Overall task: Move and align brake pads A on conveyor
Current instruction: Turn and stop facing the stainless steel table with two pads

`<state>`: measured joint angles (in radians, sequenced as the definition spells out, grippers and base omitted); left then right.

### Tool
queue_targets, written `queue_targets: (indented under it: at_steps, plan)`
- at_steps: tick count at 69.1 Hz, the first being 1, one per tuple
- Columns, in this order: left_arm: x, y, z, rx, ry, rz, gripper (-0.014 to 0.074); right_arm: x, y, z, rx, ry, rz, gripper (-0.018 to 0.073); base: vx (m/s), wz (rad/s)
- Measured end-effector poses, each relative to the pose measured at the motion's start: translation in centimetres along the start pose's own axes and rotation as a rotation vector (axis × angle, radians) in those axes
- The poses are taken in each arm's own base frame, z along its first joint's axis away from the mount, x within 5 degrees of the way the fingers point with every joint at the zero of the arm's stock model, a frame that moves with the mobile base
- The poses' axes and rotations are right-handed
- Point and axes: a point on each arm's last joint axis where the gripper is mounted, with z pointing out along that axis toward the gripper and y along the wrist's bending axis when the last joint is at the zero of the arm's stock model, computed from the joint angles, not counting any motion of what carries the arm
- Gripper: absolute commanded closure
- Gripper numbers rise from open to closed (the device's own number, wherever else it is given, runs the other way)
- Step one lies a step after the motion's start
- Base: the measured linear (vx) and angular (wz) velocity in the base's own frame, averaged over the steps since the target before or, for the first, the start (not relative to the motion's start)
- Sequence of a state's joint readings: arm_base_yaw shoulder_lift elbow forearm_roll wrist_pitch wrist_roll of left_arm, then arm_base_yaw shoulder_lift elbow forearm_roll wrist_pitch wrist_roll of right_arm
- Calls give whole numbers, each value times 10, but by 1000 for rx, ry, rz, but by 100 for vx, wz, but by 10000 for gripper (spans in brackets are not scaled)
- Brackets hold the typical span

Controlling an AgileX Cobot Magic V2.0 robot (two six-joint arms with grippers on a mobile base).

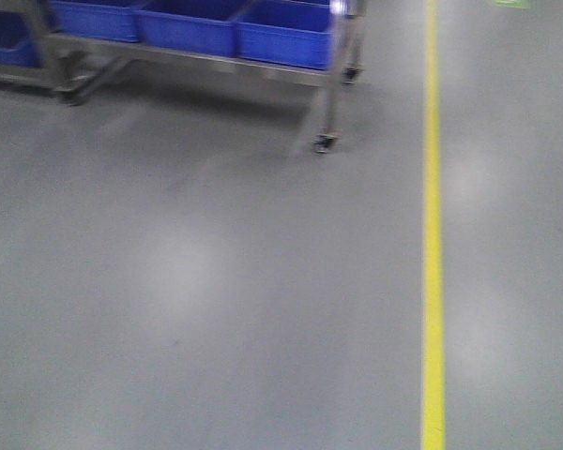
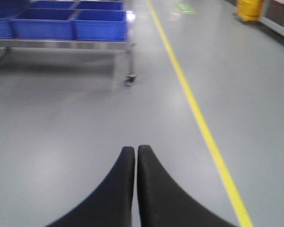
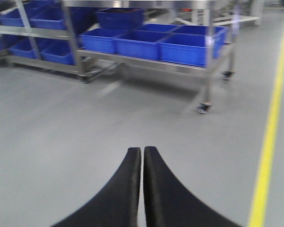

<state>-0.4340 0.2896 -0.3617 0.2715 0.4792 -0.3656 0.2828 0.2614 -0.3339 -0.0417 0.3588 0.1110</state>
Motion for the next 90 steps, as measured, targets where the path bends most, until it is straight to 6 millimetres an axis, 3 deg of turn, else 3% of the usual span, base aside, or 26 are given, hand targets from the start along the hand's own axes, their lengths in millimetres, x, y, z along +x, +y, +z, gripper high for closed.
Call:
queue_targets:
  at_steps: [90]
  plan:
    - [0, 0, 0, 0, 0, 0, 601, 0, 0, 0, 0, 0, 0, 567, 10, 76]
